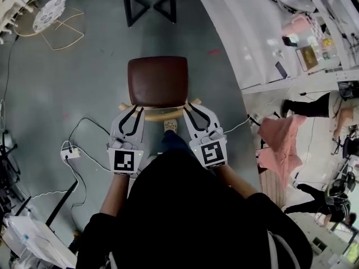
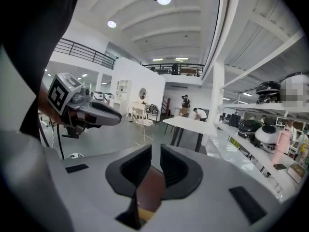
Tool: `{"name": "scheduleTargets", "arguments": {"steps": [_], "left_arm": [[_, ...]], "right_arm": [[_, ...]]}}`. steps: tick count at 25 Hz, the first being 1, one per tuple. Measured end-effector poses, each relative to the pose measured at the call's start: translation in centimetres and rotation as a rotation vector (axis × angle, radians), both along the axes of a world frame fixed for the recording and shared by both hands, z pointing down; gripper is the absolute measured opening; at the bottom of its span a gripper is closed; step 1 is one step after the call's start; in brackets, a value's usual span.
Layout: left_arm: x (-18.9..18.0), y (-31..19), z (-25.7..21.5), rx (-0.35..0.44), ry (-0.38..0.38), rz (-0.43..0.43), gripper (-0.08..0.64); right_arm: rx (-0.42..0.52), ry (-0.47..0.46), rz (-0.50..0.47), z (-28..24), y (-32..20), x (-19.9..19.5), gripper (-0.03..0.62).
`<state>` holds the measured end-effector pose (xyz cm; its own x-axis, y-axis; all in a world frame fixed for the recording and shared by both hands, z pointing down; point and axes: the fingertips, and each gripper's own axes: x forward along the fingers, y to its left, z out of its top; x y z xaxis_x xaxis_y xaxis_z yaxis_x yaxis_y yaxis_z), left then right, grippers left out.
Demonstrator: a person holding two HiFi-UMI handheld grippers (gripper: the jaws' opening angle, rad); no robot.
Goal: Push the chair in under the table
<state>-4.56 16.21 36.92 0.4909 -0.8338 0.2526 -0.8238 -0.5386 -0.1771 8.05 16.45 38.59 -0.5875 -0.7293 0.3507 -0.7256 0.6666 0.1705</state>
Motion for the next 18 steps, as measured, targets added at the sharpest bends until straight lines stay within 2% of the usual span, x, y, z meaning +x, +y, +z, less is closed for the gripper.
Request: {"name": "scheduleTargets", "arguments": {"steps": [2,4,8,10,18], "left_arm": [[0.1,-1.0,1.4,-0.03,-0.015,-0.002,0.09],[0.1,-1.7,2.9,-0.07,-0.03,-0.01,0.101],[0.1,-2.9,4.5,-0.123,-0.052,-0.04,0.101],[0.1,-3.0,5.3,-0.139,-0.083,-0.035,0.101],[0.2,-2.7,7.7,-0.203,-0.131,-0.033,0.121]], "right_arm": [[-0.027,0.022,-0.027,1.3,-1.0,0.4,0.025],[-0.059,0.026,-0.044,2.3,-1.8,0.9,0.025],[-0.09,0.02,-0.068,3.6,-3.4,1.9,0.025],[-0.097,0.021,-0.075,3.9,-4.1,2.2,0.025],[-0.131,0.037,-0.109,5.6,-4.6,2.7,0.025]]}}
